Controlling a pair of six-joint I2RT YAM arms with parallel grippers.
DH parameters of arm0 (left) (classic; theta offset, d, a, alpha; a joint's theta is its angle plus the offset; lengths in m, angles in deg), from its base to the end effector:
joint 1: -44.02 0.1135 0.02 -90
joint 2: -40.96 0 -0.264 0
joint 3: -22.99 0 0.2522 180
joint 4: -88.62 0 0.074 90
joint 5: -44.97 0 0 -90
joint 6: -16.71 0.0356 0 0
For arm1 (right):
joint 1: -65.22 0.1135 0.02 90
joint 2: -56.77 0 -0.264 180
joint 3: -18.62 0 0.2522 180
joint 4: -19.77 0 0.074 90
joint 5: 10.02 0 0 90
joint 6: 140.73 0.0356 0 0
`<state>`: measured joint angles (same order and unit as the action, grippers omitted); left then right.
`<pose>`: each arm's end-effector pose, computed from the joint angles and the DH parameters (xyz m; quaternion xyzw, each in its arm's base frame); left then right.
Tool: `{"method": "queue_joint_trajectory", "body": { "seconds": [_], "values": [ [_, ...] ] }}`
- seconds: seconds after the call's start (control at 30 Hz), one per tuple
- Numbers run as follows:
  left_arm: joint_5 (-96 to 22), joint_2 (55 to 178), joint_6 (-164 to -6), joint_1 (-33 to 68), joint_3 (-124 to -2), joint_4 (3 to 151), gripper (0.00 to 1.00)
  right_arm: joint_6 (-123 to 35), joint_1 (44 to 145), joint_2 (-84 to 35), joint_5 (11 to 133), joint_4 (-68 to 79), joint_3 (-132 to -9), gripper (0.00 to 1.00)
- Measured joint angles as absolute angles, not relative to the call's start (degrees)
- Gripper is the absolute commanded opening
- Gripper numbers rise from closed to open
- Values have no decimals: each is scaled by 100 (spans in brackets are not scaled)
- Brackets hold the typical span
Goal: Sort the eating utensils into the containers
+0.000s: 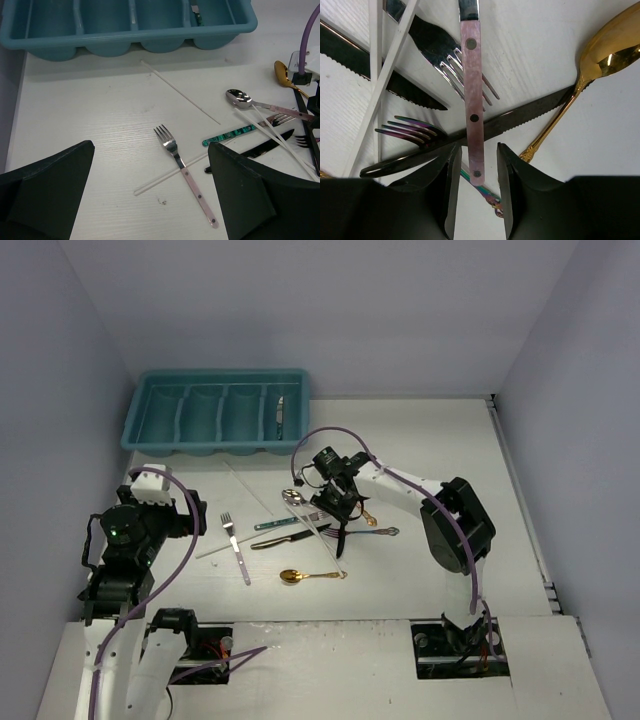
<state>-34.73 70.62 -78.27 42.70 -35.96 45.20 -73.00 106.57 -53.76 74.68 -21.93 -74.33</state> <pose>0.1161 -0.0090 0.3409 0.0301 0.7869 -0.1043 0.6075 0.3048 0.2726 0.1905 -0.5181 0.8121 0.0878 0.2536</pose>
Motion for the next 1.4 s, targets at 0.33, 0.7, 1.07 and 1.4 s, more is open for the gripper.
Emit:
{"method": "queue_joint_trajectory", "body": {
  "seconds": [0.33, 0.7, 1.07, 1.4],
  "values": [
    [-3447, 7184, -7833, 4270, -3596, 4606, 97, -7491, 10650, -5457, 7405, -2326, -7441, 0],
    [-3257, 7220, -8177, 4270, -3596, 4787, 97, -7266, 10650, -5151, 7121, -2790, -8283, 0],
    [-2015, 7899, -10496, 4270, -3486, 5856, 97, -6091, 10652, -4813, 6602, -2315, -9440, 0],
    [-1839, 8743, -12735, 4221, -3279, 7184, 97, -4326, 10849, -4813, 6913, -922, -9530, 0]
  ]
}}
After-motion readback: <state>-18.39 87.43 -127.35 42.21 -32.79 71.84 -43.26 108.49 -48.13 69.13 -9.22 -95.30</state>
